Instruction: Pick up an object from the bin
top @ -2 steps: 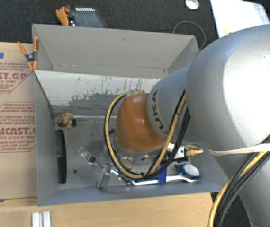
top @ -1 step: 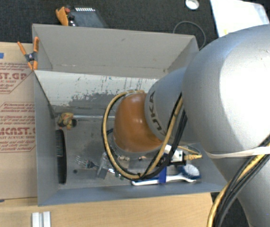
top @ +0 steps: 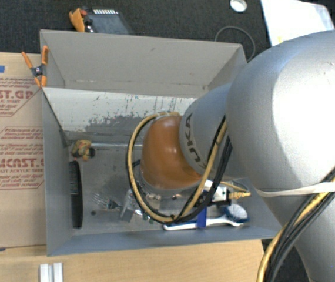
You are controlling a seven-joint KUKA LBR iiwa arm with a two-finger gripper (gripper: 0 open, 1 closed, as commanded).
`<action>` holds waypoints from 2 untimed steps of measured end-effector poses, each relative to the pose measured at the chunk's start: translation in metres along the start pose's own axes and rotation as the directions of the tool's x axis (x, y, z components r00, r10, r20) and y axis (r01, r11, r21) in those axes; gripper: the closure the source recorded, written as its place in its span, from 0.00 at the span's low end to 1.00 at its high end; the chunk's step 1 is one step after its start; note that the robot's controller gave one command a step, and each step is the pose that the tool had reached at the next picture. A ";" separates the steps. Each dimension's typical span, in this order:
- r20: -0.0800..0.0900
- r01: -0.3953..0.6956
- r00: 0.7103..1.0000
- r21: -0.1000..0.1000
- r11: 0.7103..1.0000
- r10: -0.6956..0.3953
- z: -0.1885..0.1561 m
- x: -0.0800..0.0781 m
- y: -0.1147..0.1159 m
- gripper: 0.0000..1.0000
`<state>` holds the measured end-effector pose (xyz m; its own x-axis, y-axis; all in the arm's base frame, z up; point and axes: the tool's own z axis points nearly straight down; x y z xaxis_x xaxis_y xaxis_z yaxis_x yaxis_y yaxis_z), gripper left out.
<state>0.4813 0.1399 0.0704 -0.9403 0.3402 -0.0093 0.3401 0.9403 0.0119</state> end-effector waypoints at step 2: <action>-0.007 0.001 1.000 0.003 1.000 -0.001 -0.049 0.002 0.000 1.00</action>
Offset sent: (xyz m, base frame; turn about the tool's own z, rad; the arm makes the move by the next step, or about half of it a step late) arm -0.0019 -0.0002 0.0712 -0.0005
